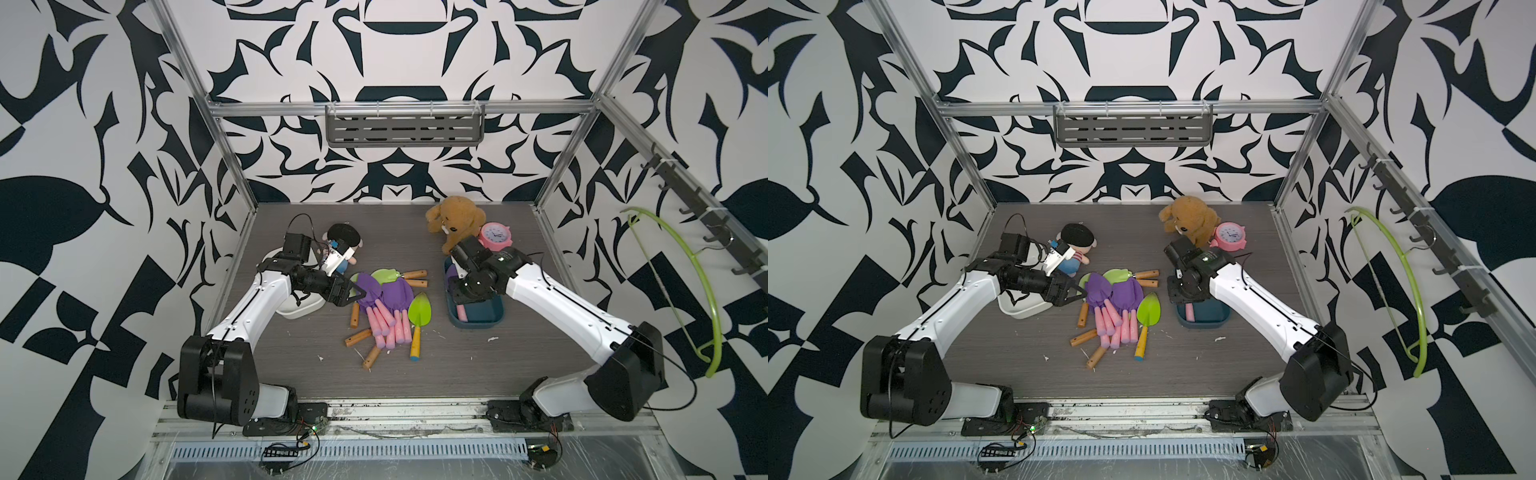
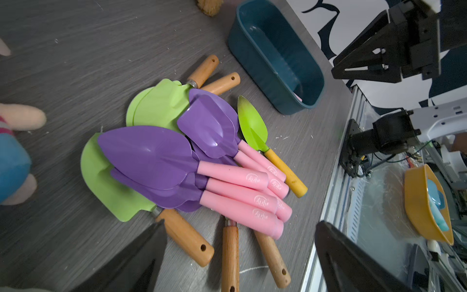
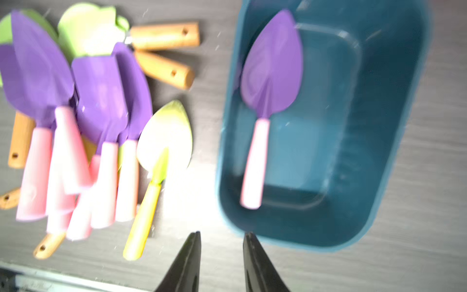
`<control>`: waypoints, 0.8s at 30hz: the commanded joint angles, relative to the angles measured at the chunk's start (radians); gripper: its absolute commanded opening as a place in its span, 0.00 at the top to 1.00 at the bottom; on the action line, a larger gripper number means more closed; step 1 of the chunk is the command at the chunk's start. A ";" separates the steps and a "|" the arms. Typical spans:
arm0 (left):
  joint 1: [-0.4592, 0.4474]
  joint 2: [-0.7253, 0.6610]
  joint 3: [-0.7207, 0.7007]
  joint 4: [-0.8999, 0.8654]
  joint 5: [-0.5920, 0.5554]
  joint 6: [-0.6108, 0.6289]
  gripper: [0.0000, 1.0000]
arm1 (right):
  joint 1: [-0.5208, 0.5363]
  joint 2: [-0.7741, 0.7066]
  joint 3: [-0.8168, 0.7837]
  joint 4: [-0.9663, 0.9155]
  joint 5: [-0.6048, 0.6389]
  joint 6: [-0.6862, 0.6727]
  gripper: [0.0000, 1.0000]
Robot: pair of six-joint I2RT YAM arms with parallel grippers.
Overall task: Sort the small shovels by color and place them into the storage box
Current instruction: Place the shovel in the storage box, then pick up the shovel from the center of the board.
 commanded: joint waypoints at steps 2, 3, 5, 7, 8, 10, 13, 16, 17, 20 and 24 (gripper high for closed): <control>0.011 -0.025 -0.026 -0.053 0.029 0.072 0.01 | 0.080 -0.011 -0.038 -0.030 0.010 0.123 0.66; 0.014 -0.027 -0.025 -0.052 0.025 0.072 0.01 | 0.102 -0.007 -0.048 -0.016 -0.001 0.144 0.66; 0.016 -0.028 -0.027 -0.053 0.025 0.072 0.01 | 0.142 0.009 -0.067 0.015 -0.024 0.183 0.66; 0.018 -0.035 -0.030 -0.053 0.023 0.072 0.01 | 0.177 0.032 -0.076 0.028 -0.041 0.219 0.66; 0.019 -0.037 -0.033 -0.053 0.023 0.072 0.01 | 0.198 0.046 -0.081 0.032 -0.050 0.235 0.66; 0.022 -0.041 -0.036 -0.050 0.023 0.072 0.01 | 0.237 0.069 -0.092 0.048 -0.061 0.264 0.66; 0.025 -0.045 -0.045 -0.042 0.027 0.069 0.01 | 0.271 0.092 -0.127 0.104 -0.094 0.306 0.65; 0.029 -0.049 -0.048 -0.034 0.031 0.059 0.01 | 0.274 0.115 -0.133 0.152 -0.097 0.321 0.65; 0.029 -0.049 -0.050 -0.032 0.033 0.058 0.01 | 0.275 0.128 -0.116 0.160 -0.091 0.315 0.65; 0.031 -0.052 -0.053 -0.026 0.038 0.045 0.01 | 0.275 0.187 -0.048 0.170 -0.093 0.281 0.64; 0.039 -0.060 -0.060 -0.020 0.037 0.040 0.01 | 0.276 0.268 0.032 0.173 -0.115 0.259 0.64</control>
